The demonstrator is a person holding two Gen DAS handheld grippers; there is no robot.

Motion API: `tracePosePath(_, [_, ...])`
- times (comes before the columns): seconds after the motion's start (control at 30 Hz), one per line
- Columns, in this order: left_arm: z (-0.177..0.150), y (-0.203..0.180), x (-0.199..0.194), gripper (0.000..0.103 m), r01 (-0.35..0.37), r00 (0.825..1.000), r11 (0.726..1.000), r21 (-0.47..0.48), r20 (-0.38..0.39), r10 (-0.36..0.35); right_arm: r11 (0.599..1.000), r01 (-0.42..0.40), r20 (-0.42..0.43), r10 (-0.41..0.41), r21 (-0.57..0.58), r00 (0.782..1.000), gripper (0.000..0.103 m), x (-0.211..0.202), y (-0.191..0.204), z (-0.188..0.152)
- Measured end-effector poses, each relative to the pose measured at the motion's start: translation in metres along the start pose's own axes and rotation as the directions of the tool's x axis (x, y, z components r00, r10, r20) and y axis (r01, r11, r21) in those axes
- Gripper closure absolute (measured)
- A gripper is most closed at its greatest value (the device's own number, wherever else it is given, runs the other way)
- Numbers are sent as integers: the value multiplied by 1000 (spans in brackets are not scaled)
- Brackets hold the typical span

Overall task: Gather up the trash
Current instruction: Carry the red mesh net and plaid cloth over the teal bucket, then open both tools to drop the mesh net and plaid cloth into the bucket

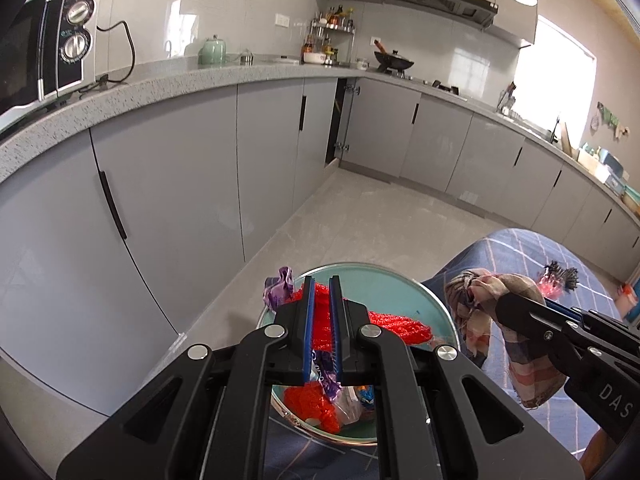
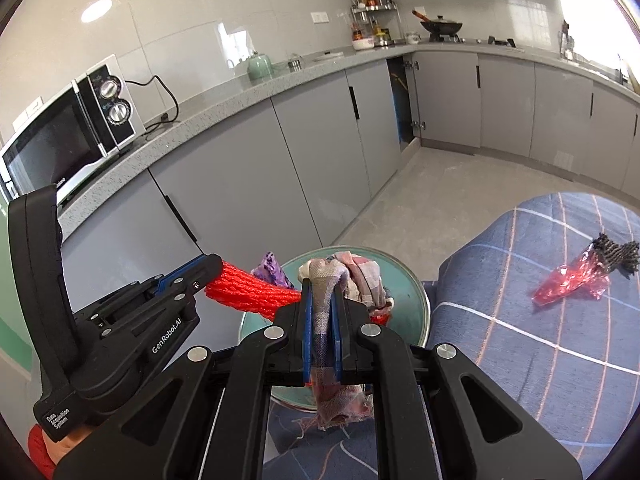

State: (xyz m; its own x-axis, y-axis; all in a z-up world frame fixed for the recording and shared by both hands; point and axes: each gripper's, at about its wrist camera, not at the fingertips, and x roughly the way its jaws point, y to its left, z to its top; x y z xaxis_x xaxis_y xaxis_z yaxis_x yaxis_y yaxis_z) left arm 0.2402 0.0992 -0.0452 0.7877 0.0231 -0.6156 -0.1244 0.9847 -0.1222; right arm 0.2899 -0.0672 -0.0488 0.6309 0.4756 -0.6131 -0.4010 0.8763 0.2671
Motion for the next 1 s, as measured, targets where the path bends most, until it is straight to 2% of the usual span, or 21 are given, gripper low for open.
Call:
tracePosePath(0.5, [-12, -1, 53, 96, -34, 994, 999, 16, -107, 35, 999, -4, -123, 8, 34, 992, 92, 67, -18, -8])
tracePosePath(0.57, [-12, -2, 60, 95, -39, 992, 999, 18, -120, 41, 999, -5, -127, 9, 36, 992, 84, 72, -20, -9])
tracePosePath(0.6, [-13, -2, 62, 94, -40, 991, 999, 16, -127, 42, 999, -12, -124, 17, 42, 992, 67, 74, -22, -9])
tracePosePath(0.63, [-14, -2, 63, 93, -40, 991, 999, 13, -131, 41, 999, -11, -118, 17, 49, 993, 54, 74, -23, -8])
tracePosePath(0.7, [-16, -2, 63, 92, -45, 990, 999, 17, -133, 46, 998, 4, -91, 2, 62, 996, 54, 69, -27, -9])
tracePosePath(0.73, [-17, -3, 63, 83, -51, 990, 998, 25, -133, 54, 998, 4, -89, 2, 64, 996, 54, 67, -29, -9])
tracePosePath(0.77, [-18, -3, 63, 70, -61, 989, 998, 31, -131, 65, 998, 4, -86, 2, 68, 996, 54, 65, -31, -9])
tracePosePath(0.83, [-18, -4, 61, 54, -84, 988, 996, 31, -124, 87, 997, 15, -73, -9, 78, 997, 54, 59, -35, -10])
tracePosePath(0.9, [-19, -5, 59, 49, -100, 988, 994, 33, -115, 104, 996, 24, -62, -18, 90, 998, 54, 53, -39, -12])
tracePosePath(0.97, [-19, -6, 55, 36, -120, 987, 992, 34, -107, 123, 993, 41, -48, -36, 110, 998, 53, 45, -44, -14])
tracePosePath(1.0, [-19, -7, 52, 33, -132, 986, 991, 35, -100, 135, 992, 47, -39, -42, 121, 998, 53, 39, -47, -15])
